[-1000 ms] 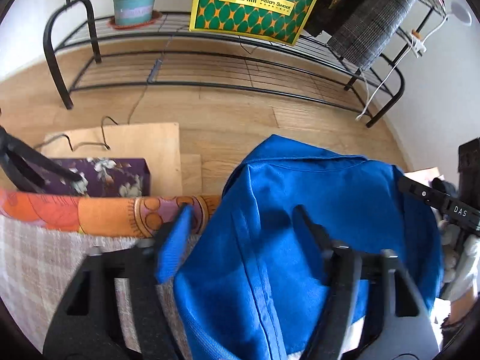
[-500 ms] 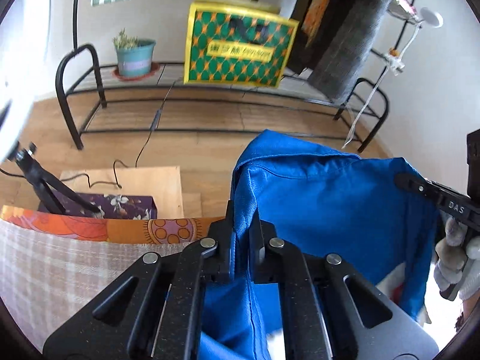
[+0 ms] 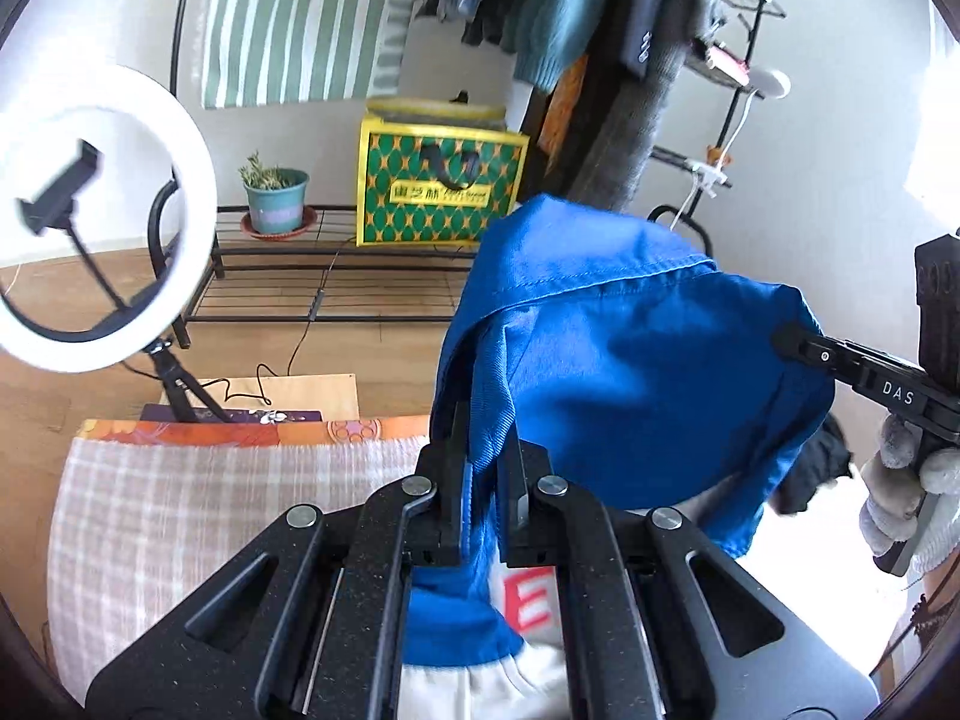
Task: Fold large clothes
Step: 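Lift the collar with both grippers and flip it over the folded jacket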
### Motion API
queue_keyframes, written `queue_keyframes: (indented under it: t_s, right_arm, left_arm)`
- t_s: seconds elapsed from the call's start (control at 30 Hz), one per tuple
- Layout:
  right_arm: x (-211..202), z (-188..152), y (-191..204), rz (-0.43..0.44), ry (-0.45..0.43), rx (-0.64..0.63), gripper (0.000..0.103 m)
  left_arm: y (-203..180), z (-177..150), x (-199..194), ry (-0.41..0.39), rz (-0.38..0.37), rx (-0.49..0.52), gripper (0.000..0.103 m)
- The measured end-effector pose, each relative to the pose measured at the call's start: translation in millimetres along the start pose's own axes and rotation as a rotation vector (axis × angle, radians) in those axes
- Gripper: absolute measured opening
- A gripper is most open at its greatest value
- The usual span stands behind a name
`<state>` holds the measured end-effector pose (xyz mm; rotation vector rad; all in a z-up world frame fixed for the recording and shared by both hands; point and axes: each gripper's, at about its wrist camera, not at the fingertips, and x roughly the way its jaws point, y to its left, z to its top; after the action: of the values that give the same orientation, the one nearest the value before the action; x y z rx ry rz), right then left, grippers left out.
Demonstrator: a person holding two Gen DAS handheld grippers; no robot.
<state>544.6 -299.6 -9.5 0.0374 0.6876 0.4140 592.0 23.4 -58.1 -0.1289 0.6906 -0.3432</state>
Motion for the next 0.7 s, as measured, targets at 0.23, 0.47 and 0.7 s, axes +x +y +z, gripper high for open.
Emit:
queue_keyframes:
  t_s: [0.23,0.47,0.7]
  right_arm:
    - [-82.2,-21.9,26.3,0.002,-0.037,-0.029,0.001]
    - [-138.6,-67.6,32.8,0.000,-0.042,-0.048,0.001]
    - [-176.4,-131.4,51.8,-0.010,-0.007,-0.092,0.001]
  left_arm:
    - [-25.3,-29.3,-86.5,-0.039,-0.017,-0.005,0.003]
    - [-50.7,-88.0,-148.6,-0.035,-0.036,-0.019,0.003]
    - [-61.5,-163.6,-182.1,-0.002,-0.044,-0.036,0.003]
